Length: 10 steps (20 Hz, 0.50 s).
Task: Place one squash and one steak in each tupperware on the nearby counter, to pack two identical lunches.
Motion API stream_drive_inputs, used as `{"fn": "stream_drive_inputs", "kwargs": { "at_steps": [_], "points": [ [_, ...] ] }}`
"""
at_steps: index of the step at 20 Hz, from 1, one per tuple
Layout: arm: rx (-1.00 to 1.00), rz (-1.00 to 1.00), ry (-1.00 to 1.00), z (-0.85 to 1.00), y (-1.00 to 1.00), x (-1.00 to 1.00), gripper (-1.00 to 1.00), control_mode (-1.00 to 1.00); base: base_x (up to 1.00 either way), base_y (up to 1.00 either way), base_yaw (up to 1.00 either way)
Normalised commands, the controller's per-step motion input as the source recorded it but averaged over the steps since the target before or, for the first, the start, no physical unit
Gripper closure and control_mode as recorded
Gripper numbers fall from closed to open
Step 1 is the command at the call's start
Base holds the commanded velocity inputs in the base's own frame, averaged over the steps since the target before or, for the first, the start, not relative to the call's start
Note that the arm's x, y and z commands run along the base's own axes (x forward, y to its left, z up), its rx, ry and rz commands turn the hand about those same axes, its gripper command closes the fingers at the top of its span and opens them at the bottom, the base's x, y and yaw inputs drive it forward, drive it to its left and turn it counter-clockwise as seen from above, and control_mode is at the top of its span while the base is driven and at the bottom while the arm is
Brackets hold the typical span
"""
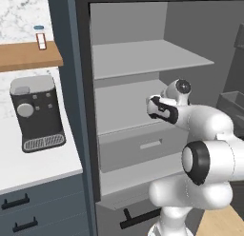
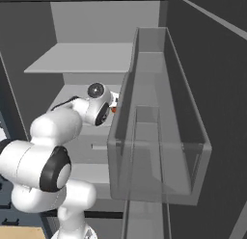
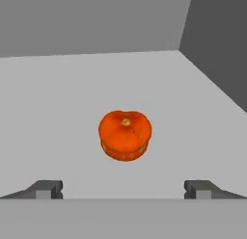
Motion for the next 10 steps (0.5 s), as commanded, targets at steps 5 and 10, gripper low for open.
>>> {"fn": "stream_drive_inputs", "kwargs": {
  "at_steps": [5, 10],
  "points": [
    [-0.01, 0.0, 0.16, -0.14, 0.0, 0.55, -1.0, -1.0, 0.0, 0.0, 0.0],
    [-0.01, -0.01, 0.05, -0.24, 0.0, 0.38, -1.0, -1.0, 0.0, 0.0, 0.0]
  ]
}}
